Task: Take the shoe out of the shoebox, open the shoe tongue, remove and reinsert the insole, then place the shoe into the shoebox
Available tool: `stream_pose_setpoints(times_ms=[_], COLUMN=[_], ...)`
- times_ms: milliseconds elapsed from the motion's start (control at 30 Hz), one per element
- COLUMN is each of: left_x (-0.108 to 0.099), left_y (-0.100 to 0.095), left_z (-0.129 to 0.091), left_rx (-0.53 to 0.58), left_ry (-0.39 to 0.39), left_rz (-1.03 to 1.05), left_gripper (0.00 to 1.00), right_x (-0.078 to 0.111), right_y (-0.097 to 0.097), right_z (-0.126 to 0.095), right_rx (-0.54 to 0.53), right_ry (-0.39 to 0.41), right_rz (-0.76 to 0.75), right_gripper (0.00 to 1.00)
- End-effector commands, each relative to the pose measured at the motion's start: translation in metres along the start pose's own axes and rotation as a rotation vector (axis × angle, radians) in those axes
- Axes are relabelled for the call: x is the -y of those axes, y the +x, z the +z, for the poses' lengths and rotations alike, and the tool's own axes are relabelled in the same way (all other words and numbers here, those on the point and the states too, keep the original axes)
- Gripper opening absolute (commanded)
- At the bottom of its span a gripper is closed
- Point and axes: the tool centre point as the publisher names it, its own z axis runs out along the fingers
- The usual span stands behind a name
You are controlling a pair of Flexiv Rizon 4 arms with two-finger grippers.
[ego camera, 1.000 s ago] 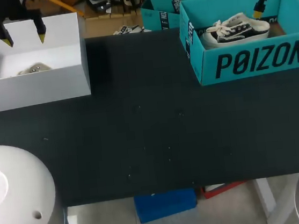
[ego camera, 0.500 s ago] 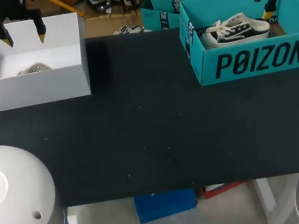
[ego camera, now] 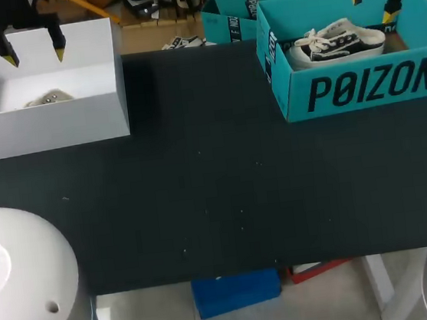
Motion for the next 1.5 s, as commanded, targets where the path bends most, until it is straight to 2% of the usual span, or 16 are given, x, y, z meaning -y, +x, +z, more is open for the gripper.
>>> stream_pose_setpoints(times_ms=[33, 367, 533, 633, 667, 733, 767, 800, 833, 867, 933, 967, 1133, 1333, 1500], left_x=[0.000, 0.000, 0.000, 0.000, 0.000, 0.000, 0.000, 0.000, 0.000, 0.000, 0.000, 0.000, 0.000, 0.000, 0.000], left_y=[0.000, 0.000, 0.000, 0.000, 0.000, 0.000, 0.000, 0.000, 0.000, 0.000, 0.000, 0.000, 0.000, 0.000, 0.000], left_z=[-0.001, -0.001, -0.001, -0.001, -0.001, -0.001, -0.001, -0.001, -0.001, -0.001, -0.001, -0.001, -0.001, -0.001, -0.001], left_rx=[0.001, 0.001, 0.001, 0.001, 0.001, 0.001, 0.001, 0.001, 0.001, 0.001, 0.001, 0.001, 0.001, 0.001, 0.001], left_ry=[-0.002, -0.002, -0.002, -0.002, -0.002, -0.002, -0.002, -0.002, -0.002, -0.002, -0.002, -0.002, -0.002, -0.002, -0.002], left_rz=[-0.001, -0.001, -0.001, -0.001, -0.001, -0.001, -0.001, -0.001, -0.001, -0.001, -0.001, -0.001, -0.001, -0.001, -0.001], left_gripper=[1.00, 1.00, 1.00, 1.00, 1.00, 1.00, 1.00, 1.00, 1.00, 1.00, 1.00, 1.00, 1.00, 1.00, 1.00], right_x=[-0.004, -0.007, -0.007, -0.005, -0.004, -0.001, 0.001, 0.002, 0.003, 0.003, 0.004, 0.006, 0.010, 0.014, 0.014], right_y=[-0.019, -0.039, -0.047, -0.053, -0.055, -0.058, -0.060, -0.061, -0.062, -0.063, -0.065, -0.067, -0.072, -0.079, -0.083], right_z=[0.013, 0.039, 0.054, 0.064, 0.067, 0.073, 0.076, 0.079, 0.081, 0.084, 0.087, 0.091, 0.101, 0.112, 0.122], right_rx=[-0.029, -0.023, -0.013, -0.016, -0.017, -0.016, -0.016, -0.016, -0.017, -0.018, -0.017, -0.017, -0.015, -0.014, -0.017], right_ry=[-0.013, -0.029, -0.012, 0.030, 0.032, 0.036, 0.041, 0.041, 0.040, 0.041, 0.042, 0.043, 0.043, 0.034, 0.026], right_rz=[0.009, 0.141, 0.179, 0.188, 0.195, 0.200, 0.205, 0.207, 0.208, 0.209, 0.211, 0.213, 0.213, 0.215, 0.220], right_gripper=[1.00, 1.00, 1.00, 1.00, 0.94, 0.93, 0.82, 0.64, 0.63, 0.71, 0.69, 0.63, 0.68, 0.49, 0.49])
